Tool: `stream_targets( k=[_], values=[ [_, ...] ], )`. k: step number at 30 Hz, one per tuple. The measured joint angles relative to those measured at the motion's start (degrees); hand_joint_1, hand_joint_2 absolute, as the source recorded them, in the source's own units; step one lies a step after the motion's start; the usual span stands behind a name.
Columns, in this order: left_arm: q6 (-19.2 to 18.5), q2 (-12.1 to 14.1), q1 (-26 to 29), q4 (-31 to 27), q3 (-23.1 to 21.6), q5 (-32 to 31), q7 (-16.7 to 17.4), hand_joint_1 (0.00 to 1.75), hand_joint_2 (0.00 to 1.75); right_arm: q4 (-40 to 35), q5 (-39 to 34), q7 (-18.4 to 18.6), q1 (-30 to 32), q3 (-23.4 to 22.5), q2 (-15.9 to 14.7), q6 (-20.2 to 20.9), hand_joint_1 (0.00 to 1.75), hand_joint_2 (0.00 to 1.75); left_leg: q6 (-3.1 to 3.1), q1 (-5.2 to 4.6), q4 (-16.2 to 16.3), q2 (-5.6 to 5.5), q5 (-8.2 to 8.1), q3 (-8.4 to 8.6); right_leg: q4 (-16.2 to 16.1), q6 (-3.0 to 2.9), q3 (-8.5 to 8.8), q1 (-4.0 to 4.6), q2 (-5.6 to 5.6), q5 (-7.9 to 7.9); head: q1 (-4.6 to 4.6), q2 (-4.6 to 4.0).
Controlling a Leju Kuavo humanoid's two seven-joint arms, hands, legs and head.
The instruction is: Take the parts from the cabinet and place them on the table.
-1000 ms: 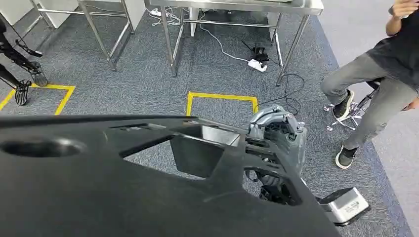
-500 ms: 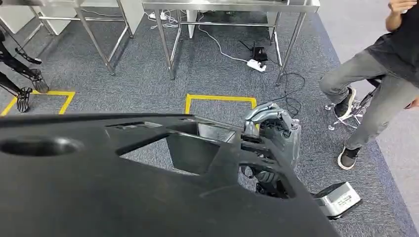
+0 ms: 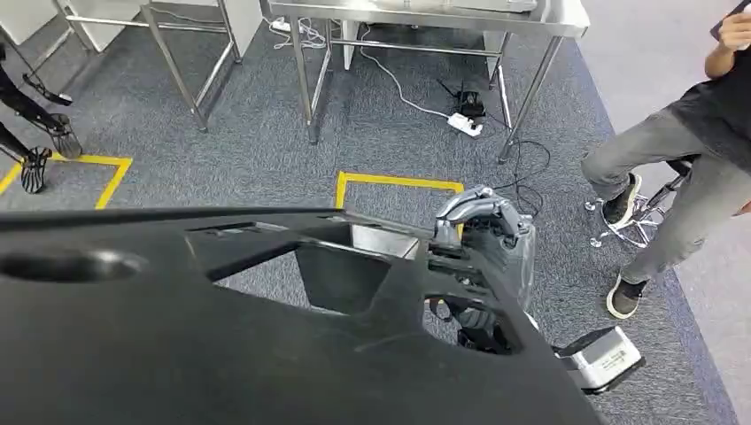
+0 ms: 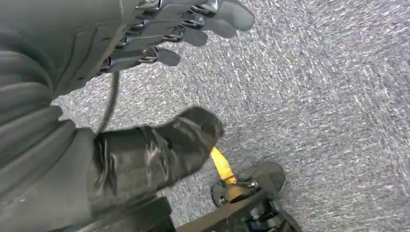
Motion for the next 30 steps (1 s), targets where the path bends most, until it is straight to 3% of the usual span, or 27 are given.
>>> stream_targets(
  k=[1, 3, 5, 8, 9, 10, 11, 13, 14, 15, 16, 18, 19, 20, 21, 22, 24, 26, 28, 29, 30],
  values=[
    [0.0, 0.0, 0.02, 0.0, 0.0, 0.0, 0.02, 0.0, 1.75, 0.0, 0.0, 0.0, -0.01, 0.0, 0.0, 0.0, 1.75, 1.75, -0.05, 0.0, 0.09, -0.14, -0.35, 0.39, -2.81, -0.1, 0.75, 0.0, 0.0, 2.73, -0.04, 0.0],
    [0.0, 0.0, -0.05, 0.0, 0.0, -0.02, 0.0, 0.0, 1.75, 0.0, 0.0, 0.0, -0.03, 0.0, 0.0, 0.0, 1.75, 1.75, -0.24, 0.0, 0.3, -0.45, -1.2, 1.49, -12.55, -0.53, 4.7, 0.02, 0.07, 8.93, 0.0, 0.0],
    [-0.02, -0.07, -0.21, 0.0, 0.0, -0.09, 0.0, 0.0, 1.75, 0.13, -0.02, -0.02, -0.1, 0.0, 0.0, 0.0, 1.75, 1.75, -0.88, -0.37, 0.82, -0.66, -1.85, 1.34, -16.34, -0.97, 6.56, 0.49, 0.23, 8.33, -0.22, 0.0],
    [-0.07, -0.13, -0.12, 0.0, 0.0, -0.18, -0.02, 0.0, 1.75, 0.15, -0.02, -0.04, -0.09, 0.0, 0.0, 0.04, 1.75, 1.75, -1.68, -0.16, 0.16, -0.63, -1.95, 1.51, -16.43, -1.66, 6.64, 0.67, 0.35, 7.76, -0.44, 0.0],
    [-0.07, -0.13, -0.2, 0.0, 0.0, -0.26, -0.02, 0.0, 1.75, 0.15, -0.02, -0.04, -0.09, 0.0, 0.02, 0.04, 1.75, 1.75, -2.07, -0.39, 0.37, -0.5, -2.38, 1.33, -17.05, -2.01, 7.2, -0.16, 0.33, 7.92, -0.53, 0.0],
    [-0.07, -0.13, -0.23, 0.0, 0.0, -0.31, -0.07, 0.0, 1.75, 0.15, -0.02, -0.04, -0.14, 0.0, 0.04, 0.04, 1.75, 1.75, -2.47, -0.22, 1.84, -0.27, -2.93, 1.06, -17.34, -2.19, 7.73, -0.15, 0.28, 7.79, -0.59, 0.0],
    [-0.07, -0.13, -0.33, 0.0, 0.0, -0.31, -0.09, 0.0, 1.75, 0.15, -0.04, -0.04, -0.2, 0.0, 0.15, 0.07, 1.75, 1.75, -2.85, -0.12, 4.82, -0.2, -4.23, -0.53, -17.35, -2.55, 7.99, -0.19, 0.09, 7.55, -1.05, 0.0],
    [-0.07, -0.13, -0.27, 0.0, 0.0, -0.31, -0.07, 0.0, 1.75, 0.22, -0.15, -0.04, -0.19, 0.0, 0.15, 0.04, 1.75, 1.75, -3.4, 0.23, 13.44, -0.14, -7.1, -5.62, -17.28, -2.93, 8.4, -0.17, -0.06, 7.09, -1.22, 0.0],
    [-0.07, -0.13, -0.14, 0.0, 0.0, -0.33, -0.07, 0.0, 1.75, 0.33, -0.22, -0.04, -0.16, 0.0, 0.15, 0.04, 1.75, 1.75, -3.58, 0.35, 16.48, -0.11, -7.58, -7.74, -17.27, -2.98, 8.62, -0.19, -0.06, 6.82, -1.18, 0.0],
    [-0.09, -0.13, -0.06, 0.0, 0.0, -0.39, -0.07, 0.0, 1.75, 0.39, -0.28, -0.04, -0.1, 0.0, 0.15, 0.04, 1.75, 1.75, -3.68, 0.49, 17.28, -0.05, -6.64, -8.93, -17.21, -2.89, 8.97, -0.26, -0.01, 6.52, -1.33, 0.0],
    [-0.09, -0.13, -0.03, 0.0, 0.0, -0.46, 0.0, 0.0, 1.75, 0.48, -0.39, -0.02, -0.08, 0.0, 0.15, 0.07, 1.75, 1.75, -3.75, 0.61, 15.19, 0.04, -4.3, -8.49, -17.14, -2.79, 9.45, -0.35, 0.04, 6.13, -1.85, 0.0],
    [-0.09, -0.13, -0.13, 0.0, 0.0, -0.52, 0.02, 0.0, 1.75, 0.5, -0.88, 0.15, -0.06, 0.0, 0.2, 0.07, 1.75, 1.75, -3.71, 0.76, 6.48, 0.24, 1.41, -5.0, -16.92, -2.34, 10.55, -0.54, 0.06, 5.21, -4.49, 0.0],
    [-0.09, -0.13, -0.13, 0.0, 0.0, -0.55, 0.02, 0.0, 1.75, 0.5, -1.11, 0.15, -0.11, 0.0, 0.33, 0.04, 1.75, 1.75, -3.63, 0.77, 2.57, 0.43, 2.53, -3.56, -16.81, -1.94, 10.89, -0.55, 0.04, 4.68, -5.31, 0.0],
    [-0.11, -0.15, -0.27, 0.0, 0.0, -0.57, 0.02, 0.0, 1.75, 0.46, -1.25, 0.11, -0.21, -0.02, 0.42, 0.05, 1.75, 1.75, -3.58, 0.23, 1.86, 0.34, 1.56, -2.6, -16.55, -1.46, 10.81, -0.16, 0.15, 4.37, -5.44, 0.0],
    [-0.15, -0.15, -0.39, 0.0, 0.0, -0.63, 0.06, 0.0, 1.75, 0.46, -1.27, 0.11, -0.28, -0.04, 0.61, 0.04, 1.75, 1.75, -2.88, 0.3, 1.56, 0.25, 1.17, -2.55, -16.62, -1.24, 10.71, -0.19, 0.14, 4.33, -5.4, 0.0],
    [-0.17, -0.15, -0.35, 0.0, 0.0, -0.76, 0.13, 0.0, 1.75, 0.46, -1.27, 0.13, -0.3, -0.04, 0.63, 0.04, 1.75, 1.75, -2.69, 0.25, 1.45, 0.23, 1.12, -2.61, -16.88, -0.99, 10.85, -0.18, 0.13, 4.38, -5.16, 0.0],
    [-0.17, -0.11, -0.29, 0.0, -0.02, -0.79, 0.2, 0.0, 1.75, 0.46, -1.57, 0.13, -0.39, -0.04, 0.66, 0.04, 1.75, 1.75, -1.72, 0.34, 0.88, 0.12, 0.97, -2.06, -17.34, -0.2, 11.39, -0.22, 0.07, 3.98, -5.07, 0.0],
    [-0.17, -0.13, -0.35, 0.0, 0.0, -0.9, 0.2, 0.0, 1.75, 0.48, -1.6, 0.13, -0.44, -0.04, 0.66, 0.04, 1.75, 1.75, -1.01, 0.46, 0.18, 0.1, 0.75, -0.98, -14.5, -0.02, 10.37, -0.42, 0.07, 2.36, -5.03, 0.0],
    [-0.26, -0.15, -0.5, 0.0, 0.0, -0.9, 0.2, 0.0, 1.75, 0.48, -1.79, 0.13, -0.45, -0.05, 0.66, 0.04, 1.75, 1.75, -0.45, 0.3, 0.17, 0.12, 0.34, -0.59, -5.35, -0.02, 5.06, -0.3, 0.1, -1.14, -4.75, 0.0],
    [-0.26, -0.17, -0.46, 0.0, 0.0, -0.9, 0.2, 0.0, 1.75, 0.48, -1.88, 0.13, -0.35, -0.04, 0.66, 0.04, 1.75, 1.75, -0.33, 0.18, 0.18, 0.12, 0.13, -0.44, -1.68, -0.02, 2.54, -0.31, 0.1, -1.94, -4.48, 0.0],
    [-0.26, -0.15, -0.42, 0.0, -0.02, -0.9, 0.2, 0.0, 1.75, 0.48, -1.86, 0.11, -0.3, -0.04, 0.66, 0.04, 1.75, 1.75, -0.3, 0.12, 0.21, 0.1, -0.11, -0.26, -0.1, -0.03, 0.95, -0.31, 0.1, -1.42, -4.26, 0.0]
  ],
)
